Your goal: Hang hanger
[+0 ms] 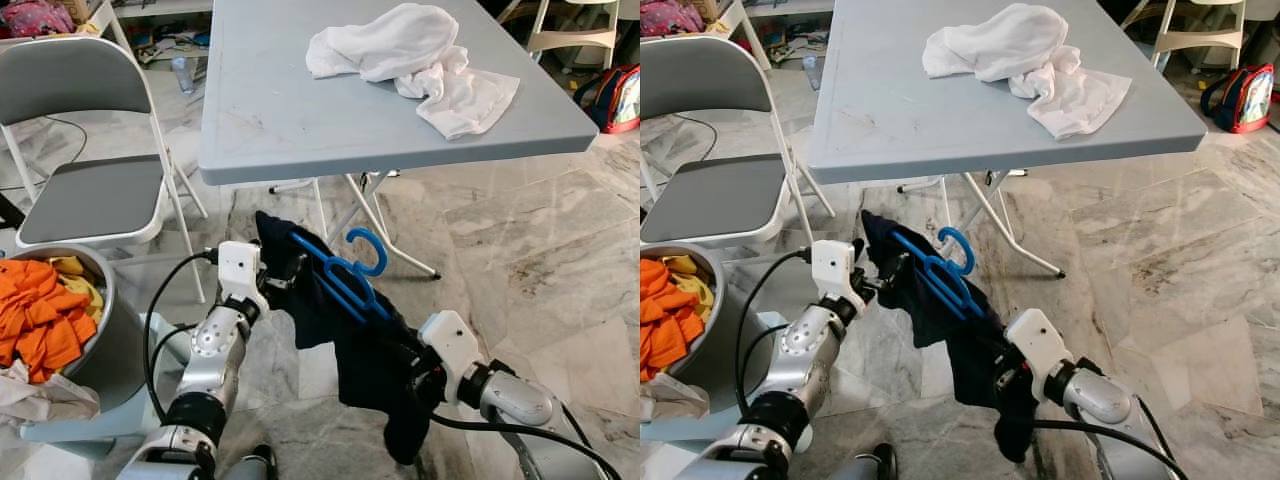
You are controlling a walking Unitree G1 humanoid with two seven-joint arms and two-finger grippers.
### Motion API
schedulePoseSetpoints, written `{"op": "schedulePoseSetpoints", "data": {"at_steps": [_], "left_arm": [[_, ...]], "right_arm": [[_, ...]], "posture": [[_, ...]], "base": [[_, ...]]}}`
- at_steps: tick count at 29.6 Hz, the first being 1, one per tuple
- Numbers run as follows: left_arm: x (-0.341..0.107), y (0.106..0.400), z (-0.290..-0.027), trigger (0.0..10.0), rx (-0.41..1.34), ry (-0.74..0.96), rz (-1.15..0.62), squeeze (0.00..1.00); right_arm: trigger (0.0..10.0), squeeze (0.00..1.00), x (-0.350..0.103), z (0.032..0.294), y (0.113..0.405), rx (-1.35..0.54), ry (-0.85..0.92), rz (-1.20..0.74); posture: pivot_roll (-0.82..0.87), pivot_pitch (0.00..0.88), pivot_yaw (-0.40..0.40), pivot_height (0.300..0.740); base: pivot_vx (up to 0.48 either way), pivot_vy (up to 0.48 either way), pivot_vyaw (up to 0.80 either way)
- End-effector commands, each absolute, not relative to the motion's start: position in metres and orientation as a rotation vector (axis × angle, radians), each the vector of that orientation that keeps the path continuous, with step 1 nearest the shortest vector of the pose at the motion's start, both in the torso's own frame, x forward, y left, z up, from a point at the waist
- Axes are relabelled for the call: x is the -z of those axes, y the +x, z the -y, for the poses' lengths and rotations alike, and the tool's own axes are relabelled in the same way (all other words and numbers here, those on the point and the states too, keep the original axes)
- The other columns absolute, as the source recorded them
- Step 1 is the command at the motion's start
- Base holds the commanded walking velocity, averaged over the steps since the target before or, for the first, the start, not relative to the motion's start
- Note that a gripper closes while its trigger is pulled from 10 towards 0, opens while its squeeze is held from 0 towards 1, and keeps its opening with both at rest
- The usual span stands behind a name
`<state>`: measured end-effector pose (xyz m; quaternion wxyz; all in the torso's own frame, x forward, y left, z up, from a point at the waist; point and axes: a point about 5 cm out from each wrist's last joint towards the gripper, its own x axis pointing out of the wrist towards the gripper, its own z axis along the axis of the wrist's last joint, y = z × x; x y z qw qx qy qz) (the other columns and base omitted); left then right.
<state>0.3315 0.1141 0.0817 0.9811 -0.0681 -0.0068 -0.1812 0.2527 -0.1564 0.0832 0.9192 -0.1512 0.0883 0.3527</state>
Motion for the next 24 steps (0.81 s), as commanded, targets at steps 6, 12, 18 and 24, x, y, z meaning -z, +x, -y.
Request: {"op": "schedulePoseSetpoints", "data": {"at_steps": [6,12,18,24], "left_arm": [[-0.078,0.323,-0.107,10.0,0.407,-0.145,0.006,0.0],[-0.081,0.324,-0.103,10.0,0.412,-0.161,0.013,0.0],[-0.091,0.334,-0.112,10.0,0.359,-0.153,0.039,0.0],[-0.092,0.34,-0.126,0.0,0.293,-0.117,0.035,0.0]], "right_arm": [[10.0,0.0,-0.091,0.148,0.258,-0.724,-0.309,-0.128],[10.0,0.0,-0.091,0.145,0.259,-0.74,-0.308,-0.124],[10.0,0.0,-0.092,0.143,0.251,-0.815,-0.29,-0.143],[10.0,0.0,-0.093,0.146,0.246,-0.84,-0.283,-0.157]], "posture": [[-0.02,0.209,0.023,0.74],[-0.01,0.205,0.024,0.74],[-0.02,0.202,0.024,0.74],[-0.03,0.203,0.026,0.74]], "base": [[0.0,0.0,0.0],[0.0,0.0,0.0],[0.0,0.0,0.0],[0.0,0.0,0.0]]}}
